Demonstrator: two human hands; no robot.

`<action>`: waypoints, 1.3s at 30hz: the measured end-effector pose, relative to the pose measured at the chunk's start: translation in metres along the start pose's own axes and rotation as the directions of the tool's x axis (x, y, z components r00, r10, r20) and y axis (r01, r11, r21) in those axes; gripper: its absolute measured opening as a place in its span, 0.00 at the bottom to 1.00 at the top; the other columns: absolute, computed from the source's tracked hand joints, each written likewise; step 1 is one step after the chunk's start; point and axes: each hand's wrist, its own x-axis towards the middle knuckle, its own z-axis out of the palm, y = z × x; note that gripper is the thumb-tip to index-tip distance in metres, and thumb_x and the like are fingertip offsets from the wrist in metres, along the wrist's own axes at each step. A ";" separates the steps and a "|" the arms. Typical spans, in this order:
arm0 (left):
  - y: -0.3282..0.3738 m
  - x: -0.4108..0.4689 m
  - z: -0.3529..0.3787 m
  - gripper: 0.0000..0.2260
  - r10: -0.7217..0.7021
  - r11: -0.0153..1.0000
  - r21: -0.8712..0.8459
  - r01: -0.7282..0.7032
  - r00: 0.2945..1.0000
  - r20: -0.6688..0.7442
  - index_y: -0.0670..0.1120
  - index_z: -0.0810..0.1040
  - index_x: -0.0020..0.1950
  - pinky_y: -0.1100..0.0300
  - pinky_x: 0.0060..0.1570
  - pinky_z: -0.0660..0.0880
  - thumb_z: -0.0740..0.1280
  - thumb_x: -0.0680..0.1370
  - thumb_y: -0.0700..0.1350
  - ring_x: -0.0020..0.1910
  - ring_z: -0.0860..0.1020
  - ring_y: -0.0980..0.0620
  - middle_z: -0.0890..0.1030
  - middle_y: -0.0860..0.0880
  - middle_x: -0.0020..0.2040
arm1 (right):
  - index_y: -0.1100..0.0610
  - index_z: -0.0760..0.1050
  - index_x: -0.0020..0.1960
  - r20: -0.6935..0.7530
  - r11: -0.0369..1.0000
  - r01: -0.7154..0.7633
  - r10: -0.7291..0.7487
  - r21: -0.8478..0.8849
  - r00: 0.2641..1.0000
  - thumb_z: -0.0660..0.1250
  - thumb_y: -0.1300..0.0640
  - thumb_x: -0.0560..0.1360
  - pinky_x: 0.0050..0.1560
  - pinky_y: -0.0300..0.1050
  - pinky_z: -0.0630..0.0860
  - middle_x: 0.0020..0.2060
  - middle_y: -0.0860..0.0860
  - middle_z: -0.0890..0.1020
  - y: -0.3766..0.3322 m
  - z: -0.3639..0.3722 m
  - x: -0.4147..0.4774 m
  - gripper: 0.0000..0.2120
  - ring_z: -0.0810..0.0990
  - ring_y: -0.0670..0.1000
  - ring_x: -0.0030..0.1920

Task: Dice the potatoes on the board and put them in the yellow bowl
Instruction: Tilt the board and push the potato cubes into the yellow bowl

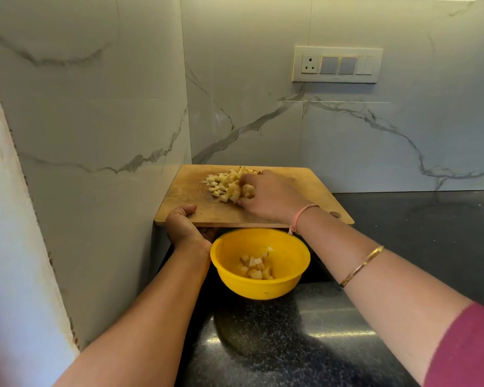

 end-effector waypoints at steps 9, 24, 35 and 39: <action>-0.001 -0.001 0.000 0.15 0.012 1.000 -0.004 -0.012 1.000 0.005 0.46 0.75 0.57 0.53 0.43 0.77 0.64 0.71 0.40 0.46 0.78 0.43 0.79 0.45 0.47 | 0.53 0.77 0.62 0.037 0.999 0.041 -0.040 -0.030 0.999 0.64 0.60 0.76 0.46 0.40 0.71 0.57 0.53 0.79 -0.006 -0.008 -0.033 0.14 0.76 0.54 0.57; 0.000 -0.001 -0.001 0.13 0.012 1.000 0.024 -0.012 1.000 0.003 0.47 0.74 0.56 0.56 0.36 0.75 0.63 0.72 0.40 0.44 0.78 0.44 0.78 0.45 0.47 | 0.54 0.79 0.59 -0.071 0.991 0.125 -0.127 -0.043 0.989 0.61 0.48 0.79 0.48 0.43 0.74 0.54 0.52 0.80 -0.022 -0.016 -0.037 0.15 0.77 0.53 0.53; 0.000 -0.004 0.001 0.04 0.015 0.999 0.038 -0.015 1.000 -0.009 0.47 0.74 0.46 0.56 0.36 0.75 0.63 0.72 0.41 0.42 0.78 0.44 0.78 0.45 0.45 | 0.54 0.78 0.58 -0.074 0.981 0.181 -0.187 -0.076 0.980 0.59 0.49 0.79 0.42 0.44 0.71 0.49 0.53 0.73 -0.016 0.012 -0.034 0.14 0.75 0.55 0.51; 0.000 -0.005 0.001 0.06 0.013 0.999 0.034 -0.013 1.000 -0.007 0.48 0.73 0.48 0.56 0.37 0.74 0.63 0.72 0.41 0.44 0.77 0.44 0.77 0.46 0.45 | 0.53 0.77 0.59 -0.080 0.978 0.187 -0.195 -0.089 0.978 0.59 0.49 0.79 0.42 0.43 0.72 0.50 0.52 0.73 -0.015 0.008 -0.055 0.14 0.74 0.53 0.49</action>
